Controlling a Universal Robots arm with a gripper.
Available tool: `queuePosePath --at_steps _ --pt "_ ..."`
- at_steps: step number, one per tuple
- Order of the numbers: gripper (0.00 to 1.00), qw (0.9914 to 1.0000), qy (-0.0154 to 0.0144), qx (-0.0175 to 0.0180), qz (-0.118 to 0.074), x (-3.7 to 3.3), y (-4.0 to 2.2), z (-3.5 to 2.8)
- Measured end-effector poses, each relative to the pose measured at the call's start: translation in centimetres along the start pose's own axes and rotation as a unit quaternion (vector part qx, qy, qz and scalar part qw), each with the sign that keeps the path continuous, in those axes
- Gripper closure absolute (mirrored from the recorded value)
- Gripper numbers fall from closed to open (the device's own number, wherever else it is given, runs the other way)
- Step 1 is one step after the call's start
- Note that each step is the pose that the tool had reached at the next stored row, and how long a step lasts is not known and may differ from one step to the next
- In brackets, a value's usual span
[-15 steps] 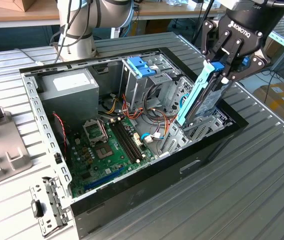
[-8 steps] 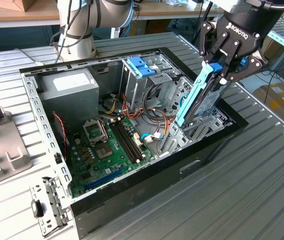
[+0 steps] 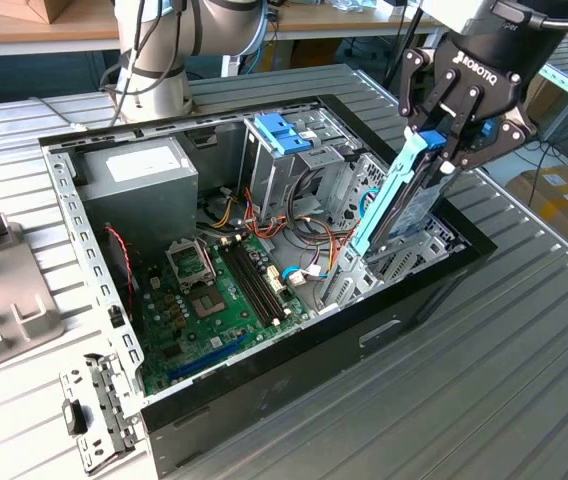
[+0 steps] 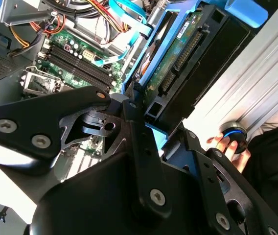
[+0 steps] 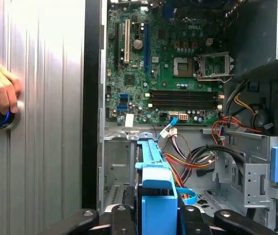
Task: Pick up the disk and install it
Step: 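Insert the disk into the insertion slot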
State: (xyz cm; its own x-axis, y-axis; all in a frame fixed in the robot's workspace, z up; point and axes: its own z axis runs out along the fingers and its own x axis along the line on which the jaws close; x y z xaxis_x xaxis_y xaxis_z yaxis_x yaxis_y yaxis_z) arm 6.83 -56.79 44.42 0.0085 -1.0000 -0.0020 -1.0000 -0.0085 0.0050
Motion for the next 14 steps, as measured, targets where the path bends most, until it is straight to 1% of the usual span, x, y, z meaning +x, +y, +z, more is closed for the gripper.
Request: queuePosePath --at_steps 4,5,8,11,14 --pt "0.63 1.0 -0.0007 0.0 0.0 0.28 0.0 0.05" --pt "0.63 1.0 -0.0013 0.0 0.0 0.34 0.0 0.09" --pt "0.63 1.0 -0.0017 0.0 0.0 0.39 0.0 0.23" --pt "0.63 1.0 -0.0017 0.0 0.0 0.4 -0.01 0.53" --pt "0.63 1.0 -0.002 0.0 0.0 0.4 -0.01 0.59"
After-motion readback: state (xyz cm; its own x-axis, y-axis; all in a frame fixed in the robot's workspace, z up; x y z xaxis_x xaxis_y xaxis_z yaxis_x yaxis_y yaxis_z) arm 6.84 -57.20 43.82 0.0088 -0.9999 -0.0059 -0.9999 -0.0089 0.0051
